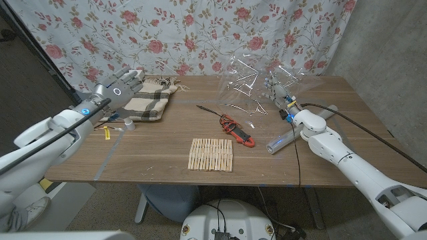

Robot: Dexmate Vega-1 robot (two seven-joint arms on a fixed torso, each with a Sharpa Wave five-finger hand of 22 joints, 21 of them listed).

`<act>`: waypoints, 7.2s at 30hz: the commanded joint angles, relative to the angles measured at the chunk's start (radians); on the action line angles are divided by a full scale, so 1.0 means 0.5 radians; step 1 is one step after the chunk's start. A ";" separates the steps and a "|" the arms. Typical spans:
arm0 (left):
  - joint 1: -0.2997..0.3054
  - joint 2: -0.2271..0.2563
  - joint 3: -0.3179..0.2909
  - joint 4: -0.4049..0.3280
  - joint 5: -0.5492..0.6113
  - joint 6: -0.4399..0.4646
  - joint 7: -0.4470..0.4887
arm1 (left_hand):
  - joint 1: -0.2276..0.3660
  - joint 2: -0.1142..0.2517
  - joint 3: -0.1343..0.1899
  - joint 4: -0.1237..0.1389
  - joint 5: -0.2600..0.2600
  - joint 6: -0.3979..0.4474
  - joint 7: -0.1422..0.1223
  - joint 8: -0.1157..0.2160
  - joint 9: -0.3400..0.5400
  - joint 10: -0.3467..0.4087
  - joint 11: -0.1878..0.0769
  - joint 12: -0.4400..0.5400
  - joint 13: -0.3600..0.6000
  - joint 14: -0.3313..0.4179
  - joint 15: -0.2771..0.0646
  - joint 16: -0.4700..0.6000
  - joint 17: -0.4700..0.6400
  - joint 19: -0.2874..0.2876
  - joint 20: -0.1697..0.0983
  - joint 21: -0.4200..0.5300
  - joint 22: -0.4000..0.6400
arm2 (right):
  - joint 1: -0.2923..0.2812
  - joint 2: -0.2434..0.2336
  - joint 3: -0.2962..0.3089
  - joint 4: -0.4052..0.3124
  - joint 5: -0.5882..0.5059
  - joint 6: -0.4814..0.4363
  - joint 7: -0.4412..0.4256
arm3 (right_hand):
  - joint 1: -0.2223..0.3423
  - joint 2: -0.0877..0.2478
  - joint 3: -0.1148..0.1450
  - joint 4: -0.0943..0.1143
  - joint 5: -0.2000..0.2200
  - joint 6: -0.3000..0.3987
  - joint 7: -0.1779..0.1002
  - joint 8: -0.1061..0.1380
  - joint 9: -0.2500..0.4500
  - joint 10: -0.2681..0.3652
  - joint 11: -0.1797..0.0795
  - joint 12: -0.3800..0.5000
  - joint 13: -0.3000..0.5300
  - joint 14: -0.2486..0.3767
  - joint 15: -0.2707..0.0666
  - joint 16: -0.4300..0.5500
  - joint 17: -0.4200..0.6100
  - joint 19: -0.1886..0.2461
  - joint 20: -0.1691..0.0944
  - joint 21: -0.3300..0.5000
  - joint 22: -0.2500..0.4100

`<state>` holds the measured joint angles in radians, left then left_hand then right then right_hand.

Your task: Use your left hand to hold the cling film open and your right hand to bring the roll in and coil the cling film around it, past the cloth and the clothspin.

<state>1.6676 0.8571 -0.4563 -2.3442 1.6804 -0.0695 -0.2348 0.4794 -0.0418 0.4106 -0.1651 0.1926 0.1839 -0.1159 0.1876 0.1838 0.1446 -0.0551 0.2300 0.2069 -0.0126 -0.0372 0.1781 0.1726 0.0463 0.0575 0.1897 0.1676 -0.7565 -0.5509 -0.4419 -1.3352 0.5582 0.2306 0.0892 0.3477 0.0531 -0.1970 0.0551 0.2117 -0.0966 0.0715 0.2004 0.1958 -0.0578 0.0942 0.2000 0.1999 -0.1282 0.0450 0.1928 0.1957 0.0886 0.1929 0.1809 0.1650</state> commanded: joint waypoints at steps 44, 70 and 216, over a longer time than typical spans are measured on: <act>-0.031 0.211 0.093 0.140 0.250 0.060 -0.313 | 0.147 -0.003 0.022 0.012 -0.015 -0.279 0.021 -0.015 0.007 -0.222 0.050 -0.064 0.009 -0.236 0.080 -0.011 0.010 -0.219 0.056 -0.022 0.007 | 0.054 0.042 -0.038 0.081 -0.036 0.002 0.011 | 0.014 0.012 -0.007 -0.019 0.004 -0.004 0.002 0.000 0.003 -0.012 0.010 0.006 -0.002 -0.021 -0.008 0.013 0.000 -0.008 0.001 0.008 0.008; -0.029 0.281 0.075 0.178 0.182 0.048 -0.399 | 0.178 -0.006 0.022 0.008 -0.013 -0.238 0.016 0.016 0.009 -0.201 0.037 -0.033 0.014 -0.184 0.079 0.016 0.015 -0.188 0.070 -0.004 0.008 | 0.102 0.070 -0.057 0.149 -0.075 0.037 0.011 | 0.014 0.014 -0.007 -0.023 0.003 -0.005 0.000 0.000 0.003 -0.012 0.009 0.007 -0.002 -0.020 -0.008 0.015 0.001 -0.008 0.000 0.009 0.008; -1.052 1.131 1.423 0.529 -0.166 0.635 -0.998 | 1.012 0.213 0.212 0.022 0.166 -0.118 0.102 0.079 0.021 -0.107 0.074 0.087 0.044 0.046 0.092 0.066 0.022 0.013 0.089 0.014 0.011 | 0.228 0.179 -0.102 0.387 -0.088 0.034 0.030 | 0.013 0.028 0.000 -0.042 -0.001 0.007 -0.004 0.003 0.003 -0.015 0.011 0.008 -0.002 -0.025 -0.009 0.016 0.001 -0.013 0.005 0.010 0.008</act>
<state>1.1927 1.4265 0.2070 -2.0866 1.6029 0.2474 -0.7317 0.9905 0.0643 0.5215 -0.1577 0.2771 0.1162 -0.0698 0.2310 0.1885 0.0791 -0.0141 0.2664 0.2258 0.0021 0.0053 0.2072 0.1794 0.0502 0.1000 0.1896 0.1701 -0.6473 -0.4637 -0.4911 -1.1504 0.5143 0.2470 0.1010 0.3530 0.0584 -0.1986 0.0373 0.2117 -0.0966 0.0715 0.2004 0.1957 -0.0632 0.0924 0.2000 0.1953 -0.1336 0.0396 0.1967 0.1958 0.0886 0.1929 0.1809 0.1650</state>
